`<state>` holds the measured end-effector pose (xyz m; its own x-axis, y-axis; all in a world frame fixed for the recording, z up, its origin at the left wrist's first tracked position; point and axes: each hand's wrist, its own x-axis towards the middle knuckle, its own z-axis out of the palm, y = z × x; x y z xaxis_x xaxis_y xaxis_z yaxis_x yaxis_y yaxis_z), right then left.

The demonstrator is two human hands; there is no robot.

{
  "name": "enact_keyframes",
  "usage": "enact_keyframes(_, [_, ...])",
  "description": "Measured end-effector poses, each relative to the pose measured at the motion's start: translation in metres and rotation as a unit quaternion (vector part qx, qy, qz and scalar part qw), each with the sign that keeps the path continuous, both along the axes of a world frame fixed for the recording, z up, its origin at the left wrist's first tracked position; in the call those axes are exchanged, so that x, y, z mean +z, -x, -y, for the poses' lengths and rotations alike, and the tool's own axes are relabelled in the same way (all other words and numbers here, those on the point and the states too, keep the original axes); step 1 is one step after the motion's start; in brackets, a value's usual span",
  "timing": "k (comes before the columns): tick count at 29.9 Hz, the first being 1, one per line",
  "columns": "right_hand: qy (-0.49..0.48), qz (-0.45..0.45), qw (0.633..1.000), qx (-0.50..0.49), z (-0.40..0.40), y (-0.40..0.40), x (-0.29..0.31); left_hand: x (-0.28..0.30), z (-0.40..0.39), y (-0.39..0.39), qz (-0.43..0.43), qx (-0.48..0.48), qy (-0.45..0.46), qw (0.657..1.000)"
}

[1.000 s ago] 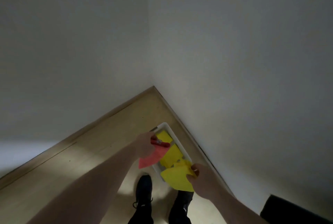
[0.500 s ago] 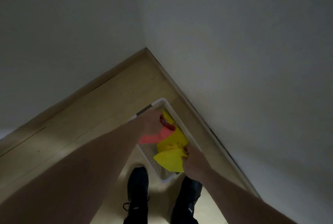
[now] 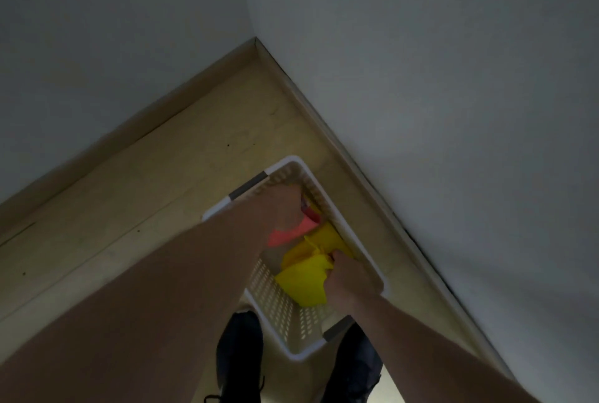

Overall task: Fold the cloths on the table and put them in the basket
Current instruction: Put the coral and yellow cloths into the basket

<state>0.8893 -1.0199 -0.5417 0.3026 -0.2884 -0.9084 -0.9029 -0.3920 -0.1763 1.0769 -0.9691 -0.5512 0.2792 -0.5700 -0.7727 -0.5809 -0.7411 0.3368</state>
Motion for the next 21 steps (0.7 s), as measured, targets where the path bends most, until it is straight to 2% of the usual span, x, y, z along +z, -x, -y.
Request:
enact_keyframes(4, [0.046, 0.006, 0.999, -0.004, 0.001, 0.003, -0.021, -0.038, -0.002, 0.008, 0.084, 0.035, 0.072, 0.993])
enact_keyframes(8, [0.082, 0.055, 0.995, -0.022, -0.010, 0.009, -0.035, -0.056, -0.007, 0.016, 0.171, 0.040, 0.137, 0.975])
enact_keyframes(11, [0.096, 0.083, 0.992, 0.000, -0.027, 0.016, -0.028, -0.055, -0.011, 0.019, 0.184, 0.002, 0.132, 0.974])
enact_keyframes(14, [0.103, 0.091, 0.989, 0.048, -0.043, 0.025, -0.013, -0.047, -0.020, 0.024, 0.154, -0.062, 0.108, 0.980])
enact_keyframes(21, [0.010, 0.030, 0.987, 0.155, -0.054, 0.033, -0.028, -0.040, -0.055, 0.049, 0.156, -0.162, 0.074, 0.972])
